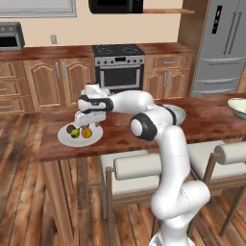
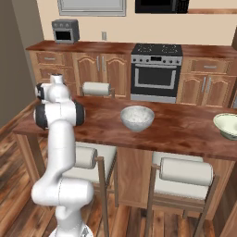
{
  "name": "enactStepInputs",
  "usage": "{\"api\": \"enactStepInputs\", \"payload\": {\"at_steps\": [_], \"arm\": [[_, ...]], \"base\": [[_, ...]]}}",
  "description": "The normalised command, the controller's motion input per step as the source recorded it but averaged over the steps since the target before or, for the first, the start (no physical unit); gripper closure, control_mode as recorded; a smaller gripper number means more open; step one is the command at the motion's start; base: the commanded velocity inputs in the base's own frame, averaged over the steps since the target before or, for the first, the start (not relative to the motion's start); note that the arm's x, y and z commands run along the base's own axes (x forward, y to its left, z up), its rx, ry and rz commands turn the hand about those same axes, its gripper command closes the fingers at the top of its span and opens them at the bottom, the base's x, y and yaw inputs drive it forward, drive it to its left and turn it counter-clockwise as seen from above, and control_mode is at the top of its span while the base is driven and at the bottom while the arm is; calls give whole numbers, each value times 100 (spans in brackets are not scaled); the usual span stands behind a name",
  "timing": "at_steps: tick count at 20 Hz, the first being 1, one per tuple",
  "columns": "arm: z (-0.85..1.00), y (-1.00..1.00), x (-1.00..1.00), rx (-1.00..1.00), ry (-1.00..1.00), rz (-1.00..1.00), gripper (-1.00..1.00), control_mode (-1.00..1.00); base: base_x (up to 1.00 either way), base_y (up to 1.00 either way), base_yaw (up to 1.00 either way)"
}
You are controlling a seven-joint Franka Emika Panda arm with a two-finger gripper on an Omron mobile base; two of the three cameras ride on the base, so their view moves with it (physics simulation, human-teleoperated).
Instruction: Take the fruits from the plate on the dining counter and place two fruits in each bowl.
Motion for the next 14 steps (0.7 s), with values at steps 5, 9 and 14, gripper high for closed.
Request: {"api": "enactStepInputs", "payload": {"at_steps": [5,9,14], "arm": [[-13,7,0,-6,9,9,-100,-100],[-27,0,1,0,-1,3,-100,-100],[-28,6,18,4,-6,0,-100,-100]], "base": [[0,0,0],[0,0,0],[0,0,0]]}}
